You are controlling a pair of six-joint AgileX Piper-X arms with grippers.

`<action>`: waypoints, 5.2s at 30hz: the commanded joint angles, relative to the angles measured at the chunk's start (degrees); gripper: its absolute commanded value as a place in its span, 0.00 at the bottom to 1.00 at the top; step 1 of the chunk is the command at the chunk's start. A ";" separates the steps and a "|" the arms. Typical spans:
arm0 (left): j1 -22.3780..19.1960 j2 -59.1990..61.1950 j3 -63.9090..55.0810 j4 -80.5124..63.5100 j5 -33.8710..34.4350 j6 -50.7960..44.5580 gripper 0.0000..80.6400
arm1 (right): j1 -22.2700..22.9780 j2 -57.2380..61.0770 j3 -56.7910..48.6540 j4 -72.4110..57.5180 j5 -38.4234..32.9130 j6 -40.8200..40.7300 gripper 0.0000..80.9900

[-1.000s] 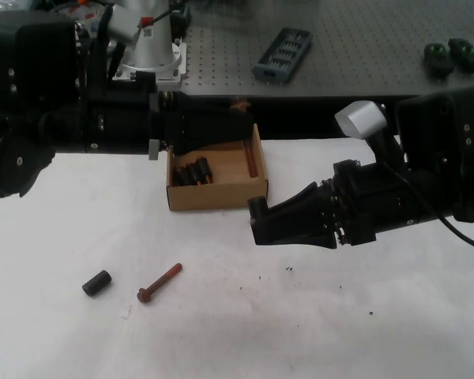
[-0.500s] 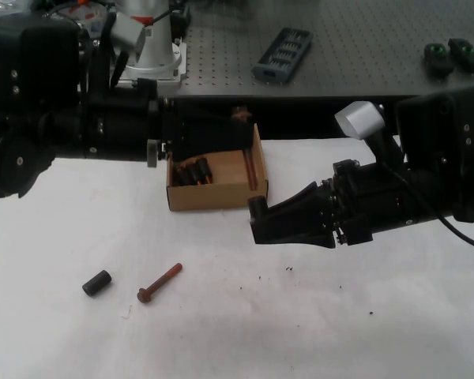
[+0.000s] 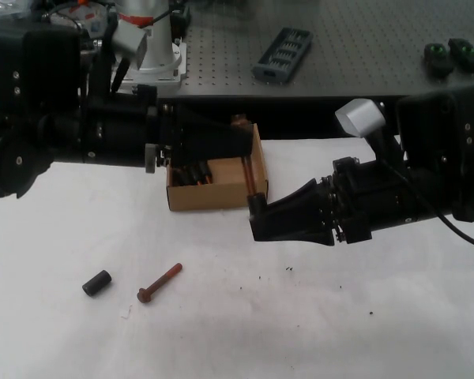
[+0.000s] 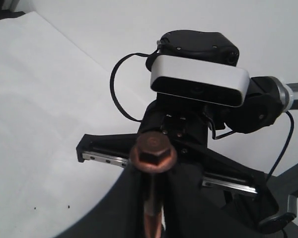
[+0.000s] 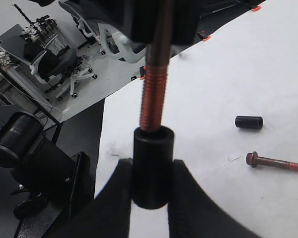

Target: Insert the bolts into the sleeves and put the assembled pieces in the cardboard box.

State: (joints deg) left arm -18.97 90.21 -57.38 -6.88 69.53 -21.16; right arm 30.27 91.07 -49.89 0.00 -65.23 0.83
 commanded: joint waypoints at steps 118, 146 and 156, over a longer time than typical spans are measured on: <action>11.64 -6.72 -11.09 47.63 -45.37 33.43 0.73 | -0.19 24.36 -25.45 -13.85 11.45 27.69 0.06; 11.64 -8.38 -11.09 60.79 -46.40 33.57 0.46 | -0.08 41.09 -58.87 16.07 46.26 16.70 0.06; 11.64 -8.36 -11.09 60.79 -46.40 33.57 0.46 | 1.57 41.65 -58.87 17.83 46.12 11.95 0.06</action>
State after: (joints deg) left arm -7.40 82.45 -68.03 53.90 23.56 12.11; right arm 31.22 133.20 -107.96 18.60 -18.72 15.18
